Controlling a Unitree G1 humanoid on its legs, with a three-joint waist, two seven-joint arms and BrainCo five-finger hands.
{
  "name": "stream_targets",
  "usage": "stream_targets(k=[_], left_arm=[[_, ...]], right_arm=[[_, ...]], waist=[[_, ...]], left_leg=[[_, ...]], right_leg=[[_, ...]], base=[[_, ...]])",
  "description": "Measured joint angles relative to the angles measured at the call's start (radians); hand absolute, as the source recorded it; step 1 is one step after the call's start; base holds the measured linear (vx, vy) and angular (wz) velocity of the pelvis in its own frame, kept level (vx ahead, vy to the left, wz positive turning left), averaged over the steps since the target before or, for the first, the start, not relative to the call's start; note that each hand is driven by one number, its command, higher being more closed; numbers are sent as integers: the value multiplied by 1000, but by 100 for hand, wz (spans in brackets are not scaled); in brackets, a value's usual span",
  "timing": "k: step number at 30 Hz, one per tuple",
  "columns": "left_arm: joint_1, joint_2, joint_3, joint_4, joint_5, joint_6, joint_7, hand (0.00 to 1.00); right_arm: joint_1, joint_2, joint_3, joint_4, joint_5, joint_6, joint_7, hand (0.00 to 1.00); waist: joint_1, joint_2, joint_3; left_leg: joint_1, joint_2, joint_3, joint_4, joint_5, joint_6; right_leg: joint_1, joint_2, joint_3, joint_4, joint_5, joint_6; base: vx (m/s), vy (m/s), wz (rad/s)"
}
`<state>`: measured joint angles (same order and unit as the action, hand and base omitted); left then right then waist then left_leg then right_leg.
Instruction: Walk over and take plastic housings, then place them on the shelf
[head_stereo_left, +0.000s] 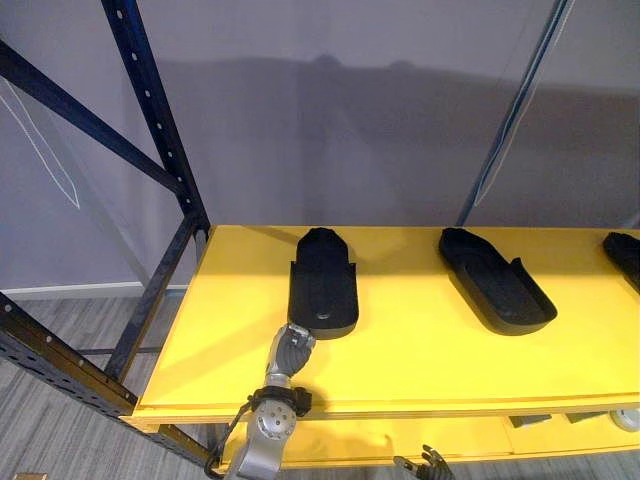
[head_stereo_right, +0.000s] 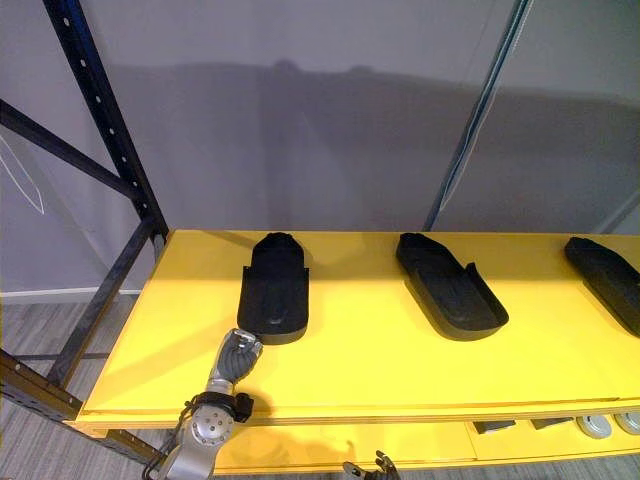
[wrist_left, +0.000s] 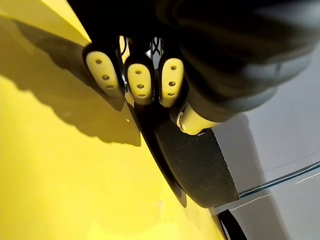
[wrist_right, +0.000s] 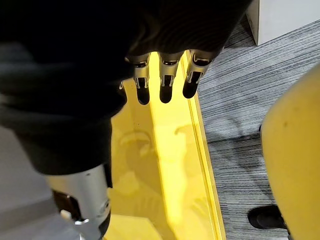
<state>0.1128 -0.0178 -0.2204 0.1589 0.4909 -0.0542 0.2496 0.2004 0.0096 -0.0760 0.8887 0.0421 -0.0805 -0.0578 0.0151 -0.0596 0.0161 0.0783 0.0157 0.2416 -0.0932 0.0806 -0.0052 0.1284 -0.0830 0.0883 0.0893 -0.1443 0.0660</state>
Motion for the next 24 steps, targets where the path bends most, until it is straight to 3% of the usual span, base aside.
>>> stream_targets(k=[4,9,10,13,16,21,24], left_arm=[[5,0,-2,-22,-48,3,-2,100],[33,30,-1,-353,-102,-18,6,100],[41,39,10,-430,-117,-40,18,100],[70,35,86,-568,-138,-73,47,100],[148,30,229,-659,-197,-93,114,100],[294,-15,421,-679,-320,-95,186,100],[341,-41,454,-668,-353,-95,181,100]], right_arm=[[2,-6,0,-2,0,-1,0,0],[5,-4,1,-12,1,-3,0,0],[9,-5,1,-12,1,-6,-1,0],[21,-2,-1,-23,1,-10,-1,0],[34,-2,-1,-36,1,-10,-1,0],[43,0,4,-37,-19,-9,-1,0],[42,9,16,-43,-26,-9,-1,0]], waist=[[1,-2,4],[2,-19,18],[3,-23,18],[6,-27,21],[27,-22,24],[64,-21,25],[64,-21,25]], left_leg=[[-6,2,-2,0,-6,-7],[-25,2,-2,1,-9,-3],[-23,1,-5,1,-11,-4],[-22,-2,-27,0,-14,1],[-18,-1,-54,0,-16,4],[-17,2,-90,1,-16,4],[-18,2,-103,1,-16,4]], right_leg=[[-16,-1,-1,5,1,-2],[-25,-3,2,10,11,-5],[-23,-4,1,10,11,-5],[-10,-6,-23,10,12,-4],[-1,-4,-53,24,12,-4],[8,0,-97,44,12,-5],[13,1,-107,44,12,-5]], base=[[-95,-8,1],[-18,1,-2],[2,-4,9],[7,-7,19],[1,-18,25],[-12,-17,25],[-21,-9,14]])
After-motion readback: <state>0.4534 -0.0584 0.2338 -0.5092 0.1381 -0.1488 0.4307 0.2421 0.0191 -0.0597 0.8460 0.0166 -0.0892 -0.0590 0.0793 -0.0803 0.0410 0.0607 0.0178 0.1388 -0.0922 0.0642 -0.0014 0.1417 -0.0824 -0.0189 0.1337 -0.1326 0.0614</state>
